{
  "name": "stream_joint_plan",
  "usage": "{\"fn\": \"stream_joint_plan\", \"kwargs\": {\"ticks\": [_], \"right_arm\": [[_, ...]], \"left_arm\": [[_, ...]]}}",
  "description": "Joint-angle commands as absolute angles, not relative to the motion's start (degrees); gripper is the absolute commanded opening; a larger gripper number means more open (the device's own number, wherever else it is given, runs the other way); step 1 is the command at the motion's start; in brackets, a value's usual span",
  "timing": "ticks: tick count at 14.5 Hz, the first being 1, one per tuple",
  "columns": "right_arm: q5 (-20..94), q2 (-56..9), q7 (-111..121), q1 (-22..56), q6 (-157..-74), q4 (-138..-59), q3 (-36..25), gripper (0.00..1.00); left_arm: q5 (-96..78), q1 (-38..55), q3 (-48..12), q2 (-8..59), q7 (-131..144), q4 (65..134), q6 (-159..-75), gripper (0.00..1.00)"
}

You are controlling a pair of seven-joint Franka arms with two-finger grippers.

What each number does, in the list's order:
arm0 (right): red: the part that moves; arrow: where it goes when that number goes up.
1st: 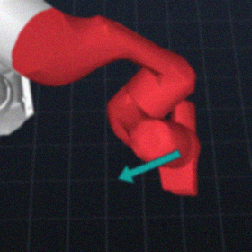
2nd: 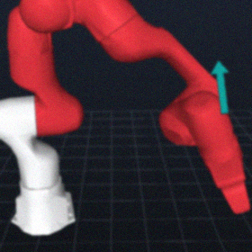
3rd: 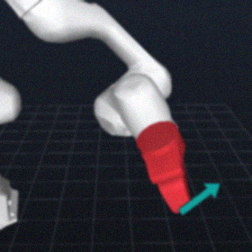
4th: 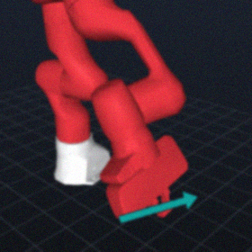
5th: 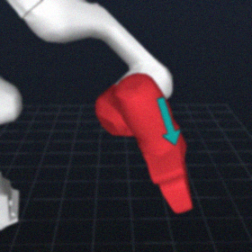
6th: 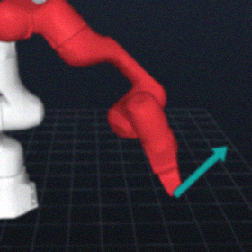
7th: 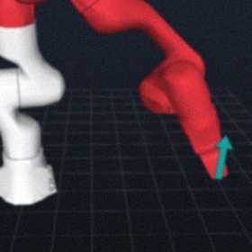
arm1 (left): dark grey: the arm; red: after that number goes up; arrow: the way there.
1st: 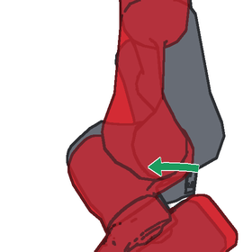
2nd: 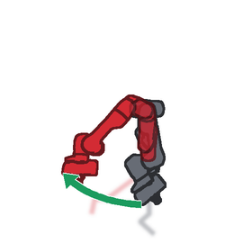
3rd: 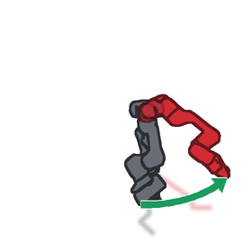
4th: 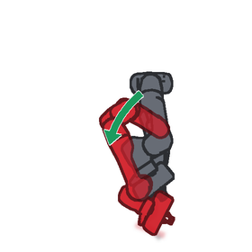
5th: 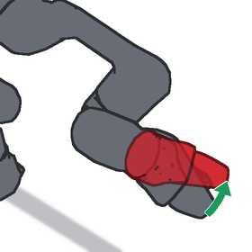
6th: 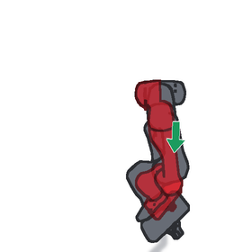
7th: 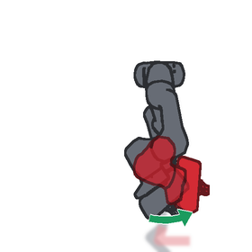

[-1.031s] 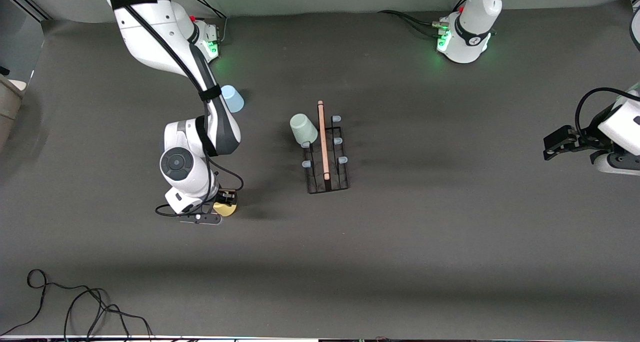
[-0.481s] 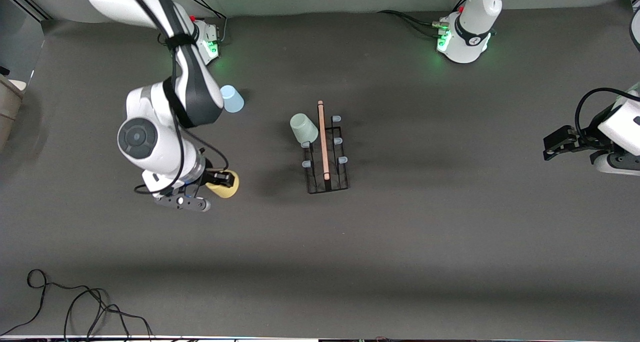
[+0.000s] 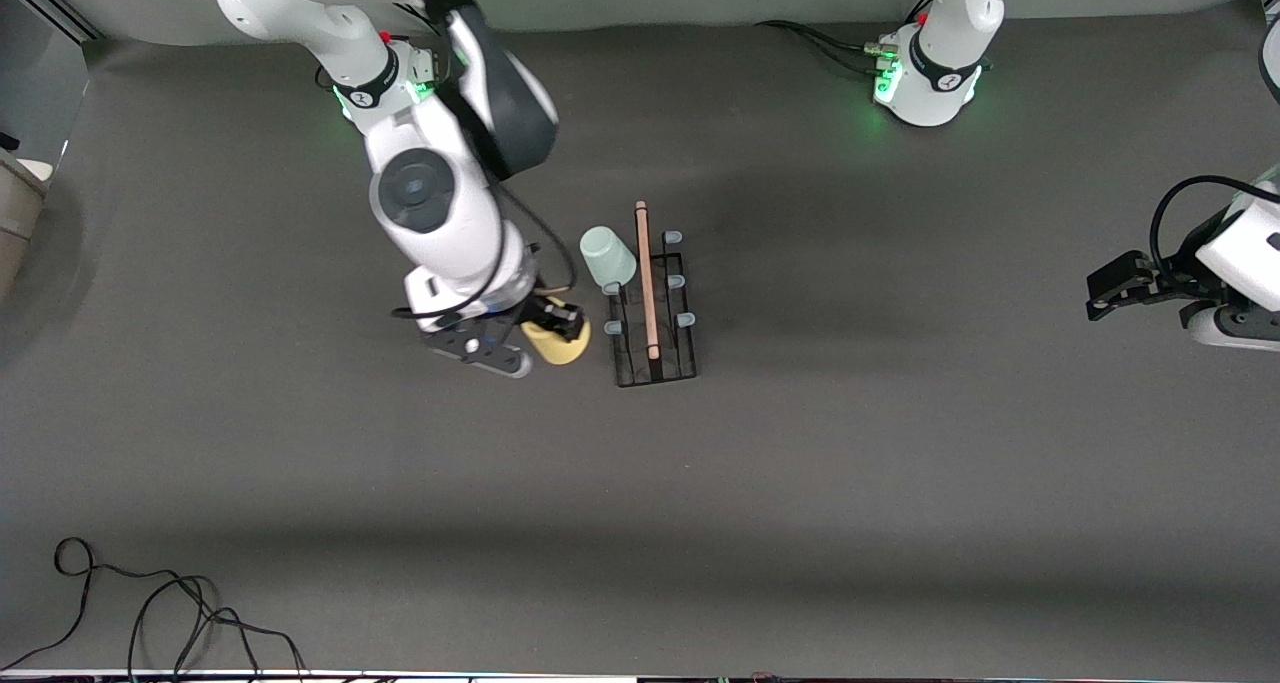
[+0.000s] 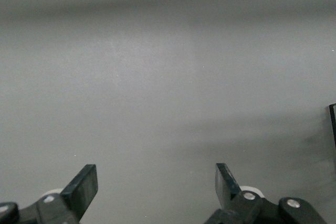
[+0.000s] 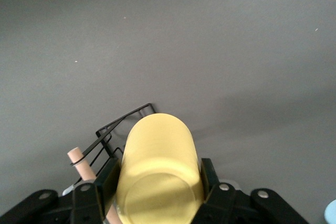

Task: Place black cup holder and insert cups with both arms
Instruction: 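Carry the yellow cup to the rack with the right gripper, then release the yellow cup onto a rack peg and withdraw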

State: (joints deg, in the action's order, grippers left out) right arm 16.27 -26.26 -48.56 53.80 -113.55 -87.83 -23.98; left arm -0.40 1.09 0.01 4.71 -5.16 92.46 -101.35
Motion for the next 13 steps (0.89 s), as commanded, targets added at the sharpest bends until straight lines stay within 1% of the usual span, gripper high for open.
{"fn": "stream_joint_plan", "kwargs": {"ticks": [1,5,9,10,11,12,13], "right_arm": [[17.5,-30.8,-53.1,56.0,-114.5,-84.1,-24.8,0.00],[17.2,-34.2,-56.1,58.3,-118.9,-84.2,-24.7,0.00],[17.2,-37.3,-56.2,59.5,-121.1,-84.4,-24.8,0.00],[17.2,-38.3,-56.2,59.6,-121.5,-84.4,-24.8,0.26],[17.2,-39.0,-56.2,59.6,-121.9,-84.4,-24.8,0.69],[17.2,-39.3,-56.2,59.5,-122.0,-84.4,-24.8,0.91],[17.3,-39.1,-56.2,59.4,-121.9,-84.3,-24.9,0.93]], "left_arm": [[-1.1,1.2,0.3,5.0,-4.6,92.1,-102.6,1.00],[-1.1,1.1,0.3,5.1,-4.6,92.2,-102.5,1.00],[-1.2,1.1,0.4,5.1,-4.7,92.2,-102.6,1.00],[-1.2,1.0,0.3,5.2,-4.7,92.2,-102.7,1.00],[-1.2,1.0,0.3,5.2,-4.7,92.2,-102.7,1.00],[-1.2,1.0,0.3,5.2,-4.7,92.2,-102.7,1.00],[-1.2,1.1,0.3,5.2,-4.7,92.2,-102.7,1.00]]}}
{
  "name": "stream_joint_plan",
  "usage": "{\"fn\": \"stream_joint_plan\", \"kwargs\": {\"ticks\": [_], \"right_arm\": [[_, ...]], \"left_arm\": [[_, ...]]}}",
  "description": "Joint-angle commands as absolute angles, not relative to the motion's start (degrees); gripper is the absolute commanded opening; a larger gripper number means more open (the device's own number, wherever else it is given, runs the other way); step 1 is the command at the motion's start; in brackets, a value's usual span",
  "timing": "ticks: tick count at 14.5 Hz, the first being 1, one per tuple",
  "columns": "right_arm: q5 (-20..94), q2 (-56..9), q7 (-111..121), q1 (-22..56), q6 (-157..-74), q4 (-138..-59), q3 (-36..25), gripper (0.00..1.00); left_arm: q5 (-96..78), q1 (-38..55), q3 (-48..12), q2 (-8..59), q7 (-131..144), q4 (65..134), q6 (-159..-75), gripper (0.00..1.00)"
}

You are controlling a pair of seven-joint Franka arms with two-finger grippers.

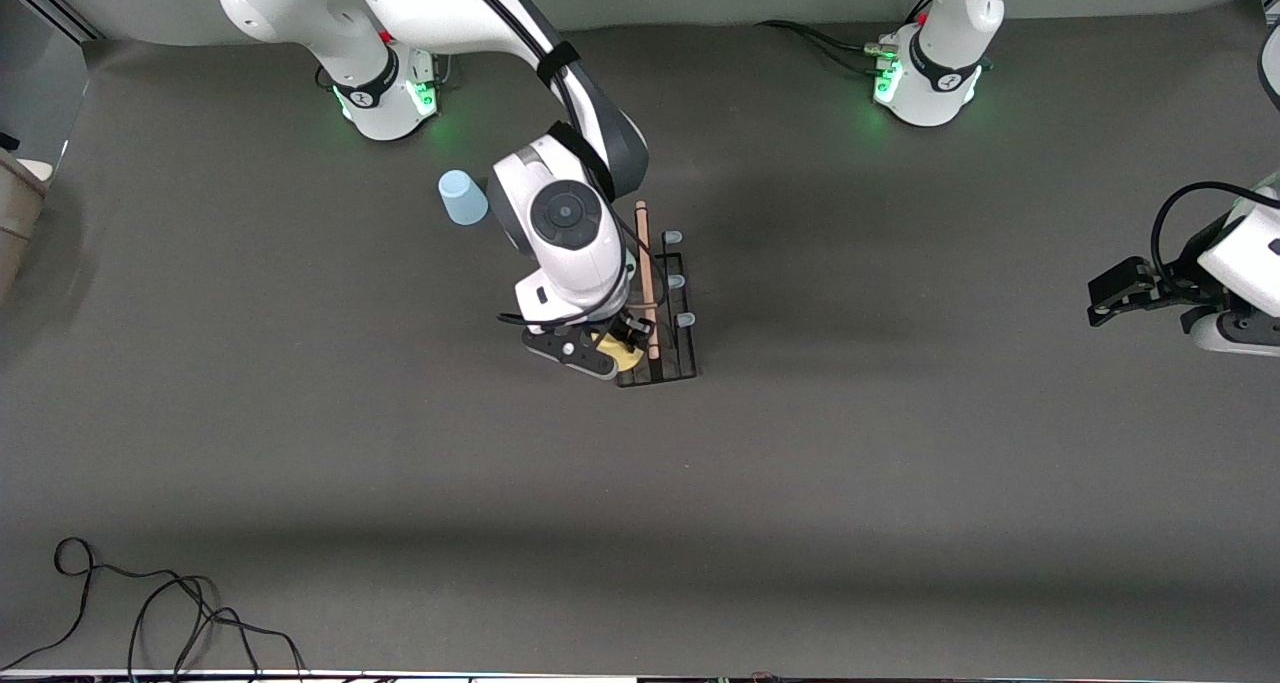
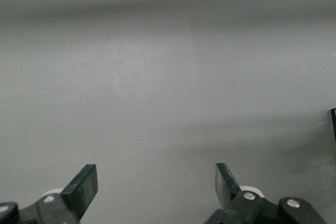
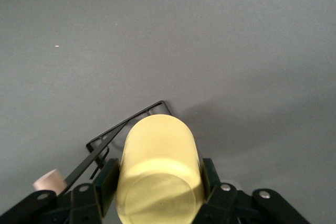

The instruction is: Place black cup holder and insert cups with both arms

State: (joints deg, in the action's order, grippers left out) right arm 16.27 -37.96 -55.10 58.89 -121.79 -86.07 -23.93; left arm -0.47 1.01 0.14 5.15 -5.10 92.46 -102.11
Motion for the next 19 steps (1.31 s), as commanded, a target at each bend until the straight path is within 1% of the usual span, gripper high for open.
{"fn": "stream_joint_plan", "kwargs": {"ticks": [1,3,5,8,13,15,17,19], "right_arm": [[17.6,-38.5,-56.2,59.0,-121.7,-84.2,-25.0,0.96],[17.3,-35.7,-55.3,58.1,-119.1,-84.1,-25.5,0.96],[17.2,-32.6,-52.4,55.4,-113.9,-83.1,-25.5,0.96],[17.1,-27.4,-46.0,50.5,-105.6,-81.8,-25.6,0.99],[17.1,-19.7,-30.9,41.9,-93.7,-81.6,-26.4,1.00],[17.1,-17.5,-22.5,39.7,-87.7,-81.5,-29.8,1.00],[17.0,-15.5,-15.2,39.8,-83.4,-81.6,-35.2,1.00],[16.3,-13.6,-10.5,40.1,-80.2,-81.3,-39.4,1.00]], "left_arm": [[-1.2,1.1,0.3,5.2,-4.7,92.2,-102.7,1.00],[-1.2,1.2,0.4,5.2,-4.6,92.3,-102.6,1.00],[-1.2,1.4,0.3,5.2,-4.6,92.3,-102.6,1.00],[-1.2,1.4,0.3,5.2,-4.0,92.3,-102.6,1.00],[-1.1,1.4,0.3,5.5,-4.0,92.2,-102.7,1.00],[-1.1,1.3,0.4,5.5,-4.0,92.1,-102.7,1.00],[-1.1,1.2,0.4,5.4,-4.0,92.1,-102.6,1.00],[-1.1,1.2,0.4,5.4,-4.0,92.2,-102.6,1.00]]}}
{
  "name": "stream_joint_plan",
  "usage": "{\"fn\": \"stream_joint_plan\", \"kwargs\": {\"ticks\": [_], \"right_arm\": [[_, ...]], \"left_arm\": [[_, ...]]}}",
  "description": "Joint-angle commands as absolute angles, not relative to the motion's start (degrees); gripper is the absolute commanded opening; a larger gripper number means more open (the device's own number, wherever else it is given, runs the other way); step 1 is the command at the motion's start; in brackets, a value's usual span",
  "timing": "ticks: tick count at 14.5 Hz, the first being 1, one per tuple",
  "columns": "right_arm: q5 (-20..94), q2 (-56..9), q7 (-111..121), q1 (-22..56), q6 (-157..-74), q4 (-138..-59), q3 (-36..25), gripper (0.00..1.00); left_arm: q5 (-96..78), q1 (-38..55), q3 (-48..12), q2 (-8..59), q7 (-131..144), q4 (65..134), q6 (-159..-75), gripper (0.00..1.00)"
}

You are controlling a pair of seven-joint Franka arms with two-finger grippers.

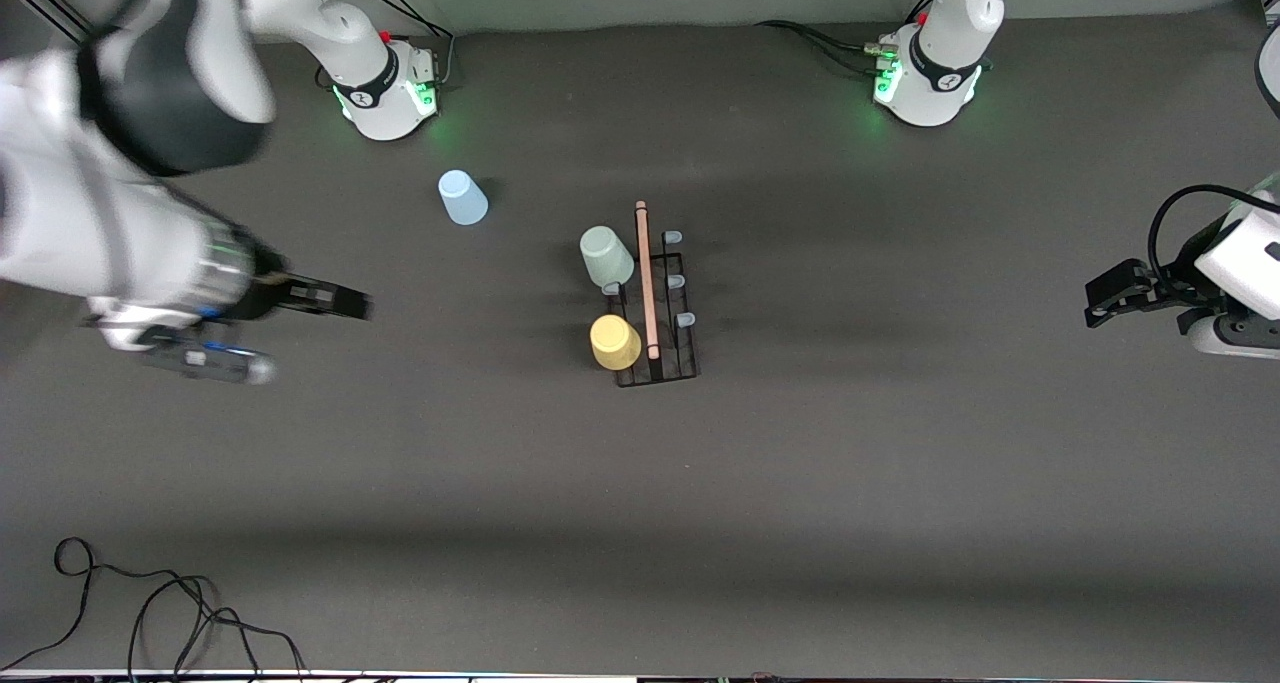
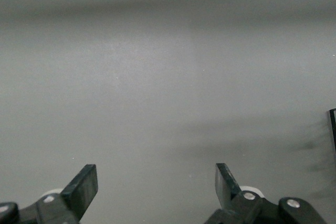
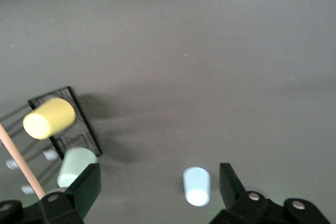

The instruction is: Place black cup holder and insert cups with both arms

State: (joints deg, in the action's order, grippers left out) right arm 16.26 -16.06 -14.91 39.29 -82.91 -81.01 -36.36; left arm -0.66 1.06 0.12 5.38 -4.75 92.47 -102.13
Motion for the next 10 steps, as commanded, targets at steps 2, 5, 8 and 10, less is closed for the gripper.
{"fn": "stream_joint_plan", "kwargs": {"ticks": [2,5,8,10], "right_arm": [[10.7,-10.6,-8.0,40.1,-77.9,-81.4,-40.4,1.00],[1.8,-9.3,0.4,39.8,-76.4,-81.5,-42.2,1.00],[1.8,-8.4,-0.3,40.2,-76.1,-81.6,-43.1,1.00],[1.8,-8.6,-0.2,40.0,-76.3,-81.6,-43.1,1.00]], "left_arm": [[-1.1,1.0,0.4,5.4,-4.1,92.2,-102.6,1.00],[-1.1,0.7,0.4,5.5,-4.3,92.1,-102.7,1.00],[-1.1,0.7,0.4,5.4,-4.6,92.2,-102.6,1.00],[-1.1,0.7,0.4,5.5,-4.7,92.2,-102.6,1.00]]}}
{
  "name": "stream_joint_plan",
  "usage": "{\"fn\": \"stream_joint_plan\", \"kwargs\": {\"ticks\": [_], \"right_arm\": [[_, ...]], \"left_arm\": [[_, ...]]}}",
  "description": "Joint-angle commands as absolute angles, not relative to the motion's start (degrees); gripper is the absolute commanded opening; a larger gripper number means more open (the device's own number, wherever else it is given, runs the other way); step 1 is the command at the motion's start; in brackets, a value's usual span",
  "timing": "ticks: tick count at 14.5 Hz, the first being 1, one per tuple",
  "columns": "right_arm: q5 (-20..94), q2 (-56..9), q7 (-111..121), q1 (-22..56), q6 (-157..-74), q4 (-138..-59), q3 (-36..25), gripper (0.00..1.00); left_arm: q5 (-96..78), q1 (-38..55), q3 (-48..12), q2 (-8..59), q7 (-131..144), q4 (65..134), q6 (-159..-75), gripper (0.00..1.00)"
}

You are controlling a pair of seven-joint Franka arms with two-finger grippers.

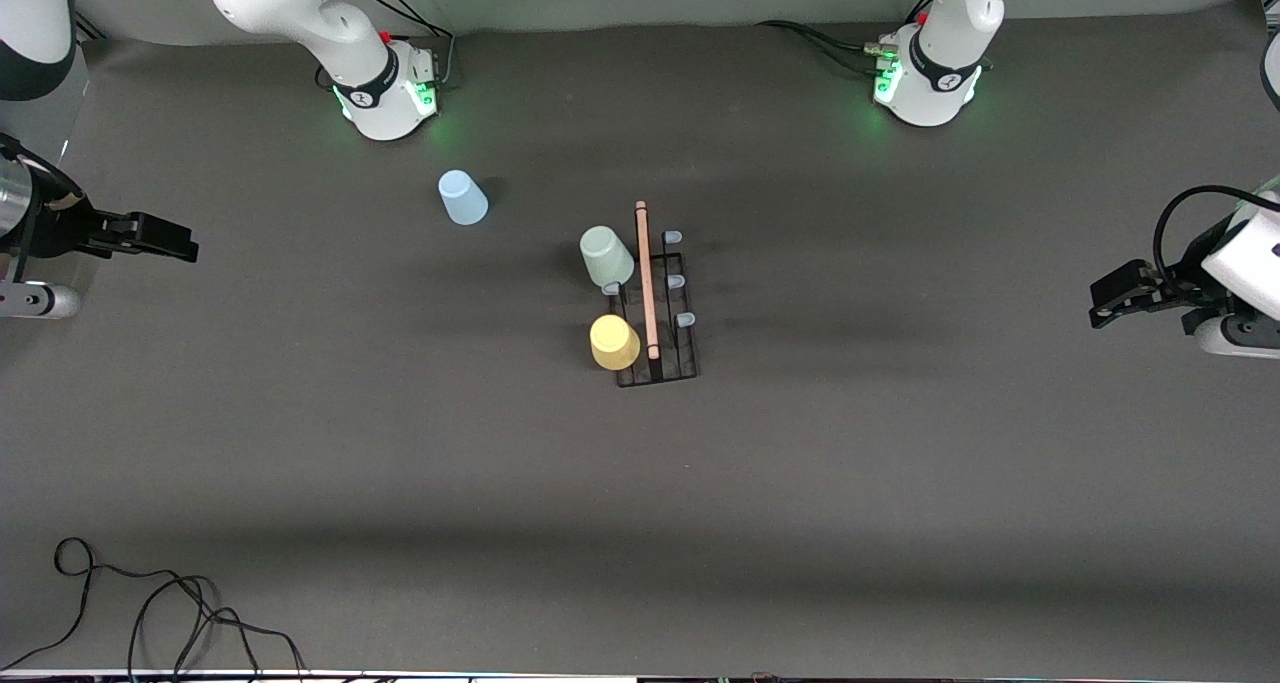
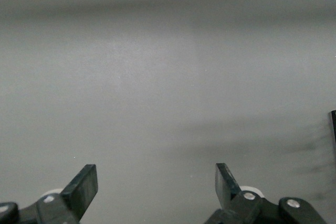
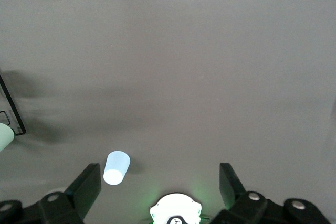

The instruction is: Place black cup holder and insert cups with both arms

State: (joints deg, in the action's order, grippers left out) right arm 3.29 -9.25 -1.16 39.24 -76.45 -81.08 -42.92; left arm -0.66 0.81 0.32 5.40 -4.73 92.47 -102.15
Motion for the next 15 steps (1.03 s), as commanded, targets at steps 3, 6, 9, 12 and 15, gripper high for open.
{"fn": "stream_joint_plan", "kwargs": {"ticks": [3,6,9,12,15], "right_arm": [[1.8,-8.7,-0.3,39.9,-76.4,-81.7,-43.1,1.00],[1.8,-8.7,-0.3,40.3,-76.3,-81.9,-43.0,1.00],[1.8,-8.5,-0.3,40.4,-76.2,-82.2,-43.0,1.00],[1.8,-8.5,-0.3,39.9,-76.3,-82.2,-42.9,1.00],[1.8,-8.1,-0.3,34.7,-76.2,-82.4,-38.1,1.00]], "left_arm": [[-1.1,1.1,0.4,6.2,-4.7,92.2,-102.6,1.00],[-0.2,1.6,0.4,6.2,-4.0,91.5,-102.7,1.00],[-1.1,1.2,0.4,6.1,-4.0,91.4,-102.7,1.00],[-0.2,0.7,0.5,6.1,-4.6,91.2,-102.2,1.00],[-0.1,0.7,0.6,5.7,-4.2,91.4,-101.2,1.00]]}}
